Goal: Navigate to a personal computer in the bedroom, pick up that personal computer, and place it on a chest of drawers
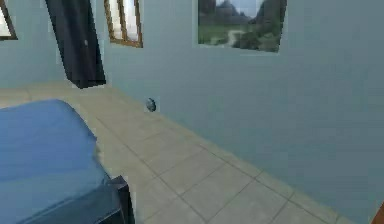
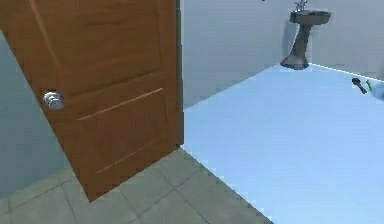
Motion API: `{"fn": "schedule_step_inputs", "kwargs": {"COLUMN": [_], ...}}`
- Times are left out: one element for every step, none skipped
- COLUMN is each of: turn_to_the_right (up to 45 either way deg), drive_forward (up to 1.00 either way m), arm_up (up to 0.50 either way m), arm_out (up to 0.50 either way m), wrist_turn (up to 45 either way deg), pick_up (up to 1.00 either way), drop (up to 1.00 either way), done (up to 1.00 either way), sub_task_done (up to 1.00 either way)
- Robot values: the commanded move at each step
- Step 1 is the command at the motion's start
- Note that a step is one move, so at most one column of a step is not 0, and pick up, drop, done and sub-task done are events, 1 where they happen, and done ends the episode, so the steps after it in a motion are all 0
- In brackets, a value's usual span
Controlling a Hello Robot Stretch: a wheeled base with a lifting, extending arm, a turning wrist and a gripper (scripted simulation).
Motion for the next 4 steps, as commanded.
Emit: {"fn": "schedule_step_inputs", "kwargs": {"turn_to_the_right": [-36.0,0.0,-45.0,-45.0], "drive_forward": [0.00,0.20,0.00,0.00], "arm_up": [0.00,0.00,0.00,0.00], "arm_out": [0.00,0.00,0.00,0.00], "wrist_turn": [0.0,0.0,0.0,0.0], "pick_up": [0.00,0.00,0.00,0.00], "drop": [0.00,0.00,0.00,0.00], "done": [0.00,0.00,0.00,0.00], "sub_task_done": [0.00,0.00,0.00,0.00]}}
